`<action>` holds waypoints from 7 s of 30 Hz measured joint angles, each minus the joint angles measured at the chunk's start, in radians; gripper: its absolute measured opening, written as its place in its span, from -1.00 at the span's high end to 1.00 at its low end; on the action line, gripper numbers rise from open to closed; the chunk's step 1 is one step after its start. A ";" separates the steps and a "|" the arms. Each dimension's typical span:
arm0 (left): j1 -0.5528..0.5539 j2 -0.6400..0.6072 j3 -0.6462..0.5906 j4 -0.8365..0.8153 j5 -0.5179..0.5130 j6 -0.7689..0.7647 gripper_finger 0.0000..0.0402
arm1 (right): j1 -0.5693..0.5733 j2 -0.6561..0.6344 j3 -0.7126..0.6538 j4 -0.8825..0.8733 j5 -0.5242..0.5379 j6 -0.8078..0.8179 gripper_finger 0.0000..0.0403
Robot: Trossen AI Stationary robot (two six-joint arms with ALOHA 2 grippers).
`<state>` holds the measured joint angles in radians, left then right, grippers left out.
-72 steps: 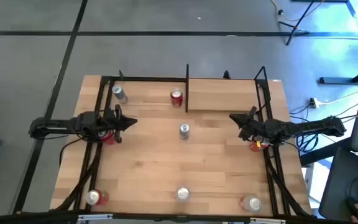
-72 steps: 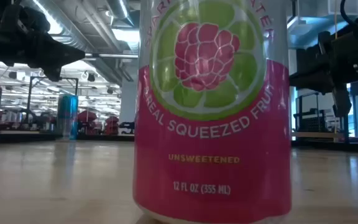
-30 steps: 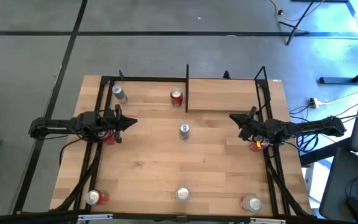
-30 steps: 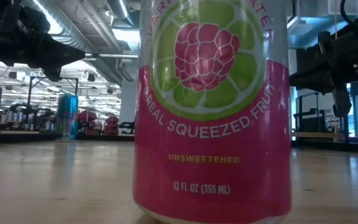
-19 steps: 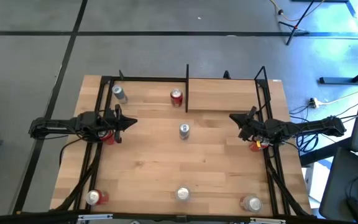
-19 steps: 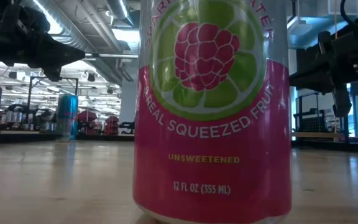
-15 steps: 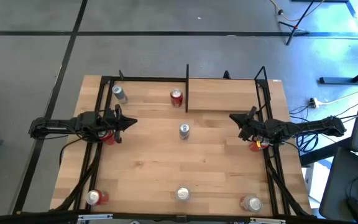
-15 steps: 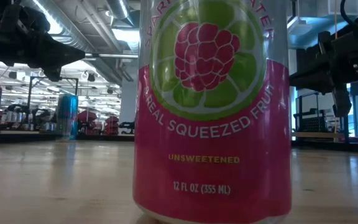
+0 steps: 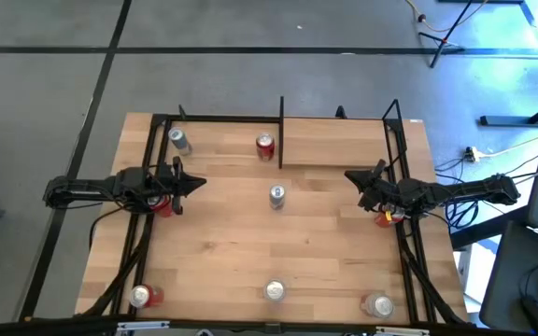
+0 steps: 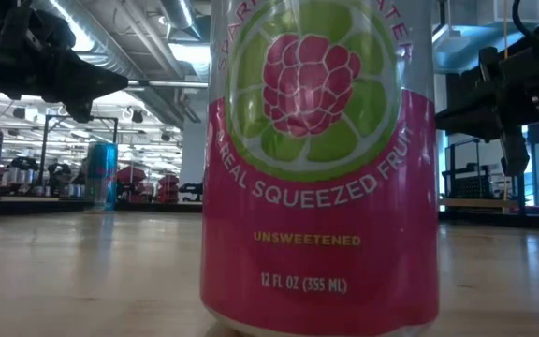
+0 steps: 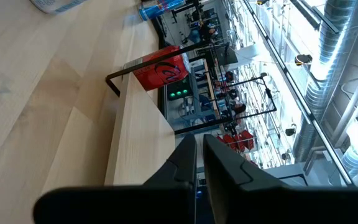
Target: Place canned beverage on shelf
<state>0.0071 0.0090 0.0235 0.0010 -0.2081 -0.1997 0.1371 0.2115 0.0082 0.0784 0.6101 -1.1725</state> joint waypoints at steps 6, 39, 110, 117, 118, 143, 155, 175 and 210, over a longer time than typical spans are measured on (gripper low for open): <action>0.000 0.000 0.000 0.009 -0.010 0.013 1.00 | 0.000 0.000 0.000 0.000 0.000 0.000 0.89; 0.000 0.511 0.206 0.466 -0.059 0.177 1.00 | 0.000 0.000 0.000 0.177 0.026 -0.054 0.89; 0.008 1.564 0.977 0.046 0.063 0.128 -0.32 | 0.000 0.313 0.233 0.465 -0.282 0.828 0.89; 0.027 1.627 0.976 0.061 0.062 0.128 -0.32 | 0.000 0.339 0.233 0.495 -0.282 0.824 0.89; 0.029 1.635 0.976 0.063 0.070 0.127 -0.32 | 0.000 0.343 0.233 0.500 -0.282 0.824 0.89; 0.039 1.687 0.976 0.077 0.094 0.182 -0.31 | 0.000 0.344 0.232 0.498 -0.282 0.823 0.89; 0.052 1.683 1.019 0.033 0.099 0.212 0.08 | 0.000 0.343 0.232 0.500 -0.282 0.822 0.89; 0.204 1.837 1.690 -0.367 0.153 0.403 0.03 | 0.000 0.343 0.232 0.505 -0.281 0.798 0.89; 0.473 2.113 1.791 -0.378 0.429 0.469 0.02 | 0.000 0.349 0.232 0.489 -0.237 0.746 0.89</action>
<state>0.4798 2.1220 1.8149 -0.3773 0.2207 0.2695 0.1370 0.5601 0.2401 0.5674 0.3735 -0.4267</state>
